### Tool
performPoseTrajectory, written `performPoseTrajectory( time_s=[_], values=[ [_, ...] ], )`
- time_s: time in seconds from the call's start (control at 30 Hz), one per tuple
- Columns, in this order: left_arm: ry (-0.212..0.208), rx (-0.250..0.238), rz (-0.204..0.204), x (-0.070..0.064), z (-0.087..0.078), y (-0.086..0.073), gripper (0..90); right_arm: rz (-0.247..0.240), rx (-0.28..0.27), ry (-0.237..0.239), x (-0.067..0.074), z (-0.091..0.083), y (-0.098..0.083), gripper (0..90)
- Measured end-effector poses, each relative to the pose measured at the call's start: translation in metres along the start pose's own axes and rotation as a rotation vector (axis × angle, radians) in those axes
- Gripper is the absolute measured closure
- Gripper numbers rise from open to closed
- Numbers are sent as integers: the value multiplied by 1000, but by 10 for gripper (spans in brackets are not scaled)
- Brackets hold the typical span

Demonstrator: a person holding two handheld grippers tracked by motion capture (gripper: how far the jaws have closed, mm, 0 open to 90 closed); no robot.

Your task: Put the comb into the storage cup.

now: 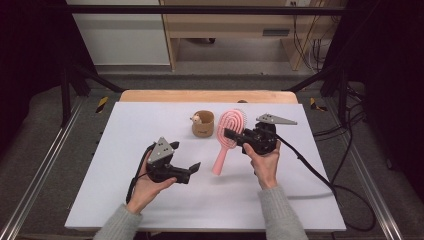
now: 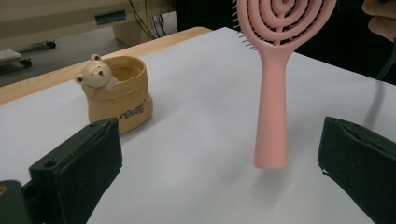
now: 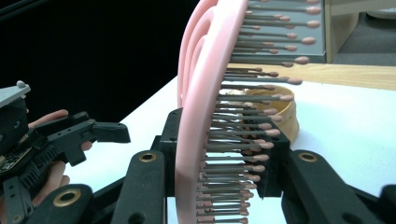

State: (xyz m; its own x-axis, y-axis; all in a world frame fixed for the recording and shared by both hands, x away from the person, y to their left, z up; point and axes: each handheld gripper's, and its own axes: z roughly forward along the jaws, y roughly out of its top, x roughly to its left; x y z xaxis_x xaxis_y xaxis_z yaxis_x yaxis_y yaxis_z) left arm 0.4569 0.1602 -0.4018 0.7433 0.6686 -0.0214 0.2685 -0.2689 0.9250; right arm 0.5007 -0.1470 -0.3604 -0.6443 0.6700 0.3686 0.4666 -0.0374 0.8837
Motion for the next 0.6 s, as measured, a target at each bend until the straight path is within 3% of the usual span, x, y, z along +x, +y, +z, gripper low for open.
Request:
performPoseTrajectory(
  time_s=[0.6],
  values=[
    [30, -21, -54, 38, -36, -34, 0, -71, -10, -39, 2, -6, 13, 632]
  ],
)
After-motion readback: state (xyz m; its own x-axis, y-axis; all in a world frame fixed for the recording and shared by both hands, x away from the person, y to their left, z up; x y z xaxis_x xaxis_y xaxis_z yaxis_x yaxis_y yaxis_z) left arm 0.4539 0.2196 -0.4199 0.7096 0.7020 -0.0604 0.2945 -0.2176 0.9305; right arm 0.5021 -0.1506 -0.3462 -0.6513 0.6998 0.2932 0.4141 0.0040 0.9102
